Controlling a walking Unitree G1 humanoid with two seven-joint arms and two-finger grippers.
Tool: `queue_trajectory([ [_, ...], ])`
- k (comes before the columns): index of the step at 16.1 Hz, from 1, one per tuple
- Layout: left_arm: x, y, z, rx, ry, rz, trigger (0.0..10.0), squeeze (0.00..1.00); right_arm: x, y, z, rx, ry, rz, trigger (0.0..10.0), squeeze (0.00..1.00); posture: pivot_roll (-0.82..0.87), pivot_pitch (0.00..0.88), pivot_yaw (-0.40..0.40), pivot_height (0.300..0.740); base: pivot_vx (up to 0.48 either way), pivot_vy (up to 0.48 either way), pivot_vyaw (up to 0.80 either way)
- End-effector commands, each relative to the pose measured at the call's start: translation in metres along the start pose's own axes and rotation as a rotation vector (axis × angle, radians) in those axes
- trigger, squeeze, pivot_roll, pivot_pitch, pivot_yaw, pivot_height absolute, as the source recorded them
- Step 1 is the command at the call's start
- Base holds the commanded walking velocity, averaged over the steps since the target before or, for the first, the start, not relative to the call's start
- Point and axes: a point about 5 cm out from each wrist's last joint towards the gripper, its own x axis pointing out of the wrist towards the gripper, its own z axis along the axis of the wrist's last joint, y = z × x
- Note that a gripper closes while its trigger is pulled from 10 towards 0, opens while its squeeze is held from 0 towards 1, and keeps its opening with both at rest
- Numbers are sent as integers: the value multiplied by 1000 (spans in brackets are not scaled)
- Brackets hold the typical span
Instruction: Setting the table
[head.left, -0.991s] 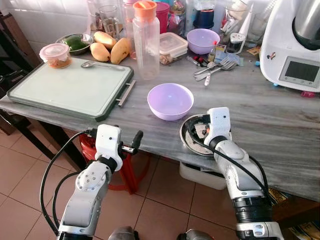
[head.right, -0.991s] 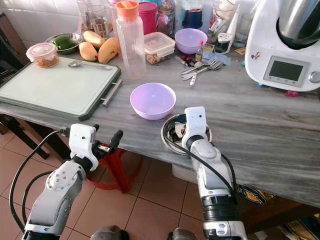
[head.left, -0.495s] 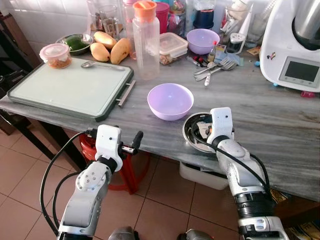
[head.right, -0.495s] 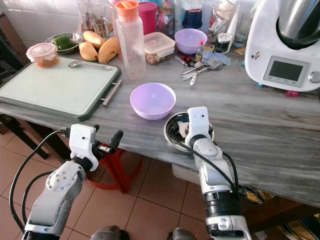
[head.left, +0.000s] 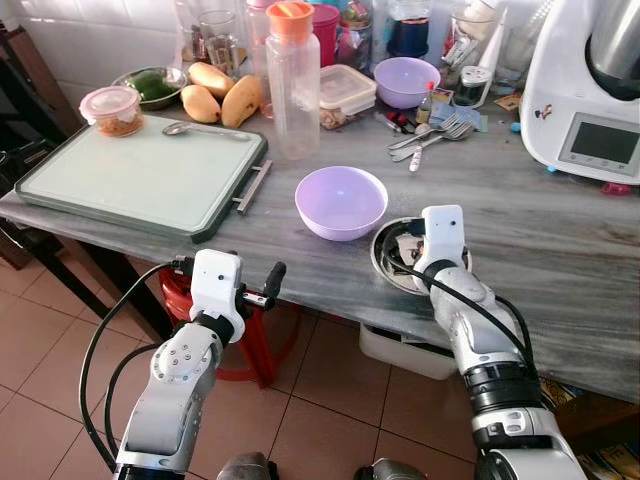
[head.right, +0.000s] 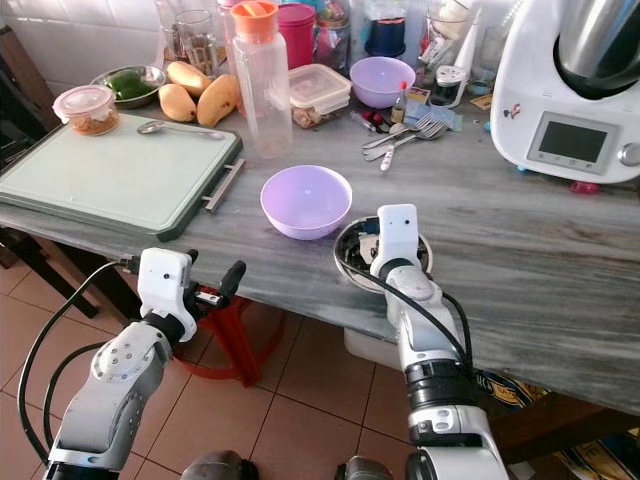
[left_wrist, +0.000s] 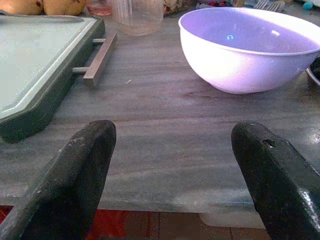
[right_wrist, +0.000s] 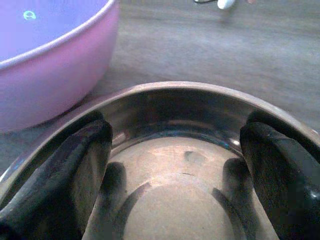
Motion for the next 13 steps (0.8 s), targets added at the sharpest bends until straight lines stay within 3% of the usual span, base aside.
queue_trajectory([
  [1, -3, 1, 3, 13, -3, 4, 10000, 0, 2, 3, 3, 3, -8, 14, 10000, 0, 69, 14, 30, 740, 0, 0, 0],
  [7, -2, 0, 2, 10, -2, 0, 10000, 0, 2, 11, 1, 17, -7, 58, 10000, 0, 61, 14, 31, 740, 0, 0, 0],
  [13, -2, 0, 2, 6, -5, 7, 10000, 0, -13, -3, 7, -23, -76, 37, 10000, 0, 52, 7, 27, 740, 0, 0, 0],
])
